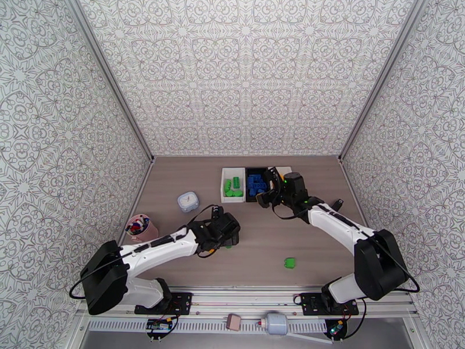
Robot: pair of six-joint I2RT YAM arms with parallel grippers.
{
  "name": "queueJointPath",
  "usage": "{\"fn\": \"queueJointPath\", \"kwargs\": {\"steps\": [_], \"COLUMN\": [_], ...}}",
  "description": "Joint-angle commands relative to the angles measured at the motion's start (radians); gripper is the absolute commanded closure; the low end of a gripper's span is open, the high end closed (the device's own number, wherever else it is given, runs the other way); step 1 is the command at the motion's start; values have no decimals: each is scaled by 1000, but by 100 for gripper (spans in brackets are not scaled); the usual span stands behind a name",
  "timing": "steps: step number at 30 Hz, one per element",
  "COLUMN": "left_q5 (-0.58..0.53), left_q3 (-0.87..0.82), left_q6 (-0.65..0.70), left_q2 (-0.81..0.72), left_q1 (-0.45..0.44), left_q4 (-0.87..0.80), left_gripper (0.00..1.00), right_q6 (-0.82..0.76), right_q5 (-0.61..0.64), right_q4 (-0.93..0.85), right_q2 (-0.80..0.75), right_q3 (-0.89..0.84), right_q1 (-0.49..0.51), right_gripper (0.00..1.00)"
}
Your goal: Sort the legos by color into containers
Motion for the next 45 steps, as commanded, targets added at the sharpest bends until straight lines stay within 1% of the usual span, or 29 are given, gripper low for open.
{"fn": "queueJointPath", "kwargs": {"steps": [1, 8, 13, 17, 23, 28, 31, 35, 38, 45], "left_q5": [35, 118, 148, 164, 190, 203, 208, 203, 186, 97], "left_q3": [36, 43, 48, 52, 59, 74, 75, 73, 81, 141], "left_q6": [-8, 10, 15, 28, 42, 57, 59, 59, 59, 91], "left_q2": [39, 108, 147, 170, 211, 234, 237, 228, 217, 164], "left_q1": [16, 55, 79, 90, 107, 109, 108, 108, 104, 101], "left_q4": [8, 47, 51, 67, 77, 81, 82, 80, 65, 3], "left_gripper": [10, 18, 23, 31, 36, 47, 57, 67, 73, 77], "right_q6": [1, 2, -1, 1, -2, -13, -15, -15, -18, -50], "right_q5": [-3, -10, -12, -13, -14, -9, -10, -12, -18, -33], "right_q4": [22, 15, 19, 15, 8, 1, -4, -4, -5, -25], "right_q2": [-11, 14, 25, 27, 26, 26, 25, 16, 10, -6], "right_q3": [-14, 8, 20, 26, 24, 23, 26, 22, 17, 6], "right_q1": [-6, -6, -6, -6, -6, -6, -6, -6, -5, -6], "right_gripper": [2, 2, 1, 1, 1, 0, 0, 0, 0, 0]}}
